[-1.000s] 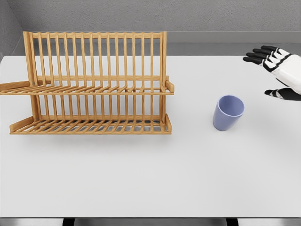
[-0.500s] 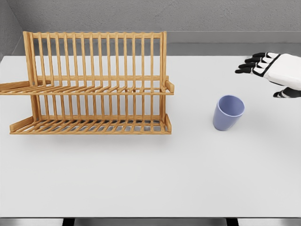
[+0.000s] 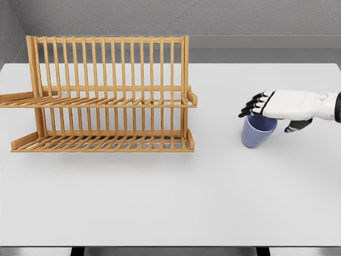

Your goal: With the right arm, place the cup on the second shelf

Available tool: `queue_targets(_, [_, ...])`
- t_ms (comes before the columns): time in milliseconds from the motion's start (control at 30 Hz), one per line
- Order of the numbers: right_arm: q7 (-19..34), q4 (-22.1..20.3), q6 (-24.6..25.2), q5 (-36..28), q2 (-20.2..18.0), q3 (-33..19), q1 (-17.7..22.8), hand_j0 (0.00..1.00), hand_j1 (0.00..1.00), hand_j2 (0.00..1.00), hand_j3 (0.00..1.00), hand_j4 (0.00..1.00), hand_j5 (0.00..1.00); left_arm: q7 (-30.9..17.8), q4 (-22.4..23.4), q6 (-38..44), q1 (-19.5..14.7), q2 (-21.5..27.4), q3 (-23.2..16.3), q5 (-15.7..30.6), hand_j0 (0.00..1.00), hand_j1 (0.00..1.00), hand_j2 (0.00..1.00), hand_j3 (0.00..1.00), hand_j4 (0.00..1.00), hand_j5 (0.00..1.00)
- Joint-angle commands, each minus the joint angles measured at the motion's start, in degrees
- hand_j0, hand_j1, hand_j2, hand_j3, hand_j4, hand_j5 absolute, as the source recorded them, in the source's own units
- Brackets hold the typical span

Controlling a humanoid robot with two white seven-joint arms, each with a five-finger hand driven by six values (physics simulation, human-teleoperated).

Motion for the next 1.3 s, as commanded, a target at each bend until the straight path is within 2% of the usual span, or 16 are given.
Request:
queue_targets(0, [0.0,1.2,0.1,-0.2,0.7,1.1,-0.2,1.00,1.00,1.00,1.00,1.00,1.00,0.0,0.0,0.0,0.0,0.0,0.0,0.0,1.00,1.00,1.00,1.00,1.00,1.00])
queue_targets(433, [0.0,2.4,0.1,-0.2,2.1,2.4,-1.4,1.00,1.00,1.00,1.00,1.00,1.00,0.0,0.0,0.0,0.0,0.0,0.0,0.0,1.00,1.00,1.00,1.00,1.00,1.00])
queue_targets(600, [0.0,2.4,0.1,-0.2,2.1,2.5,-1.4,0.77,0.77,0.77,0.77,0.77,0.77,0.0,0.0,0.0,0.0,0.0,0.0,0.0,1.00,1.00,1.00,1.00,1.00,1.00])
queue_targets(767, [0.0,2.3,0.1,-0.2,2.4,2.5,-1.4,0.67,0.67,0.67,0.67,0.67,0.67,0.0,0.0,0.0,0.0,0.0,0.0,0.0,1.00,1.00,1.00,1.00,1.00,1.00])
queue_targets(1267, [0.0,1.8,0.1,-0.4,2.2,1.4,-2.4,0.64,0.64,0.64,0.64,0.64,0.64,0.0,0.0,0.0,0.0,0.0,0.0,0.0,1.00,1.00,1.00,1.00,1.00,1.00])
